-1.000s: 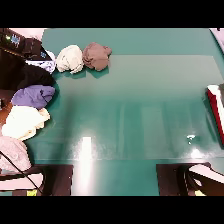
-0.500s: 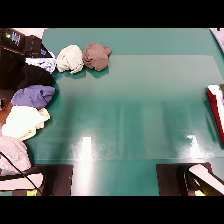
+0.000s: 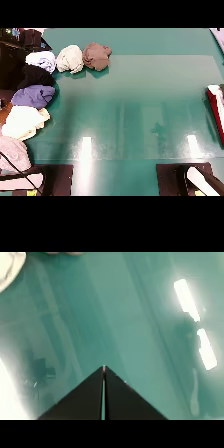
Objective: Fold the shirts.
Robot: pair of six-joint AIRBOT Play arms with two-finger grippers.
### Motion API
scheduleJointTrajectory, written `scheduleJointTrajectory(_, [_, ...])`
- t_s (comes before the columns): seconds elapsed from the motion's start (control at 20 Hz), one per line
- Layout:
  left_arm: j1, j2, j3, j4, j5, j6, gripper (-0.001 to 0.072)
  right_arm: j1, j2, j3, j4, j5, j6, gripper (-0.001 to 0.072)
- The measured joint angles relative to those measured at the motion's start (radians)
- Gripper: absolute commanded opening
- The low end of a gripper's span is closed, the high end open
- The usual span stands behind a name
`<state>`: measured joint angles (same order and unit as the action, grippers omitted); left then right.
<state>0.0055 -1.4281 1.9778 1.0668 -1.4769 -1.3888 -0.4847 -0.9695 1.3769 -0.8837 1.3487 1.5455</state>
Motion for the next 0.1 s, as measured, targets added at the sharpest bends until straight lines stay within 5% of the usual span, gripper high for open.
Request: scheduleJointTrajectory(0.1, [0.000,0.000,0.000,0.000,0.019,0.000,0.0023,0.091,0.002,0.000,-0.014,-0.011,-0.001,0.0022])
